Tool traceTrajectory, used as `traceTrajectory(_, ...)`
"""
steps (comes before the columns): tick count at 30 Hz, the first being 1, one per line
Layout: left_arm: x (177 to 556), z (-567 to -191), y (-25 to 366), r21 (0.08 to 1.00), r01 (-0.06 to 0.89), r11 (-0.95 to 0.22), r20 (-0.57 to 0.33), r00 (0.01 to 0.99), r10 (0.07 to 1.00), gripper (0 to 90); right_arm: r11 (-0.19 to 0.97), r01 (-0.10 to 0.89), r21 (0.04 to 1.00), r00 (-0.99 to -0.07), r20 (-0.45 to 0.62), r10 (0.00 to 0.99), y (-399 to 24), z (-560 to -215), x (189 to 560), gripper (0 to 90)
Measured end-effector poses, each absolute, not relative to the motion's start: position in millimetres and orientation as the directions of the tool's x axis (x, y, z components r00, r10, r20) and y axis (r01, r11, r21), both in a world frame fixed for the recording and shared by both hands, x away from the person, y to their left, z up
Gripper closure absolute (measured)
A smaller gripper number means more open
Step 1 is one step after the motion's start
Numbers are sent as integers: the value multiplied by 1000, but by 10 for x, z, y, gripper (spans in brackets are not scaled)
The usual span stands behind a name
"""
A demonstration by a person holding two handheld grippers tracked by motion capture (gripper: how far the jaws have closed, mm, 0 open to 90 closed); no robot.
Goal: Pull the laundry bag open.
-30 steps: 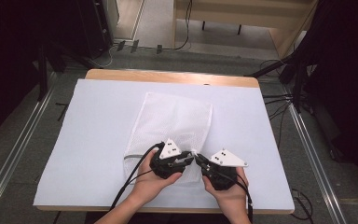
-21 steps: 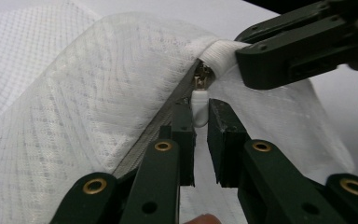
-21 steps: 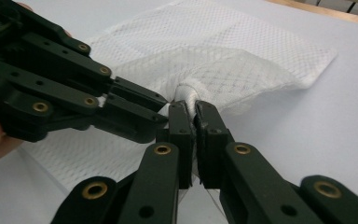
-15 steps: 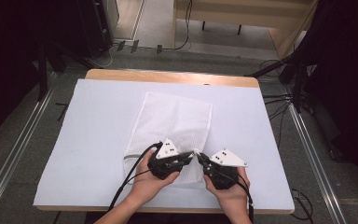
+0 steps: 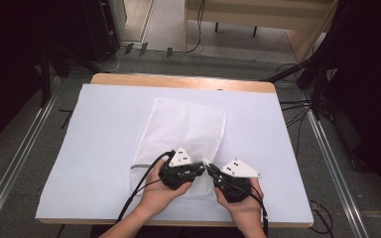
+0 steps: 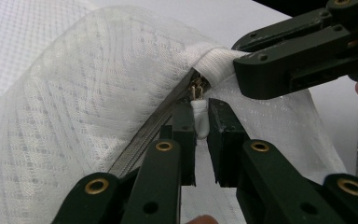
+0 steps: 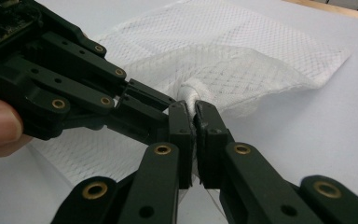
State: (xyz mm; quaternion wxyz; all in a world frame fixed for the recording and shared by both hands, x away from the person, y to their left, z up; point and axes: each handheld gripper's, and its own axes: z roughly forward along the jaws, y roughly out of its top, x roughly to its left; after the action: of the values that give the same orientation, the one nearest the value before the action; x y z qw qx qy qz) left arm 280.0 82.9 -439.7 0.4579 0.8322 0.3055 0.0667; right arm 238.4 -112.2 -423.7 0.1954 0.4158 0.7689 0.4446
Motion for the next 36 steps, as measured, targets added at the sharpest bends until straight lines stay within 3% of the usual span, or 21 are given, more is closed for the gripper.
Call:
traceTrajectory(11, 2838, -4380, 911, 809, 468, -355, -225, 805, 549, 887, 237, 482, 843, -570, 96, 816, -1140, -4271, 2410, 855)
traceTrajectory(17, 2849, -4358, 950, 819, 471, -327, -254, 809, 530, 887, 231, 522, 821, -543, 111, 832, -1139, -4328, 2457, 685)
traceTrajectory(19, 2847, -4360, 957, 823, 470, -320, -266, 816, 514, 887, 235, 540, 808, -544, 121, 830, -1129, -4342, 2477, 676)
traceTrajectory(23, 2847, -4364, 970, 822, 475, -313, -274, 813, 513, 887, 226, 550, 804, -545, 141, 826, -1137, -4350, 2493, 820)
traceTrajectory(26, 2842, -4368, 969, 821, 468, -328, -257, 815, 519, 887, 217, 542, 812, -555, 152, 818, -1153, -4327, 2478, 867)
traceTrajectory(36, 2844, -4376, 989, 804, 475, -358, -241, 811, 534, 888, 240, 537, 809, -552, 122, 825, -1136, -4295, 2446, 889)
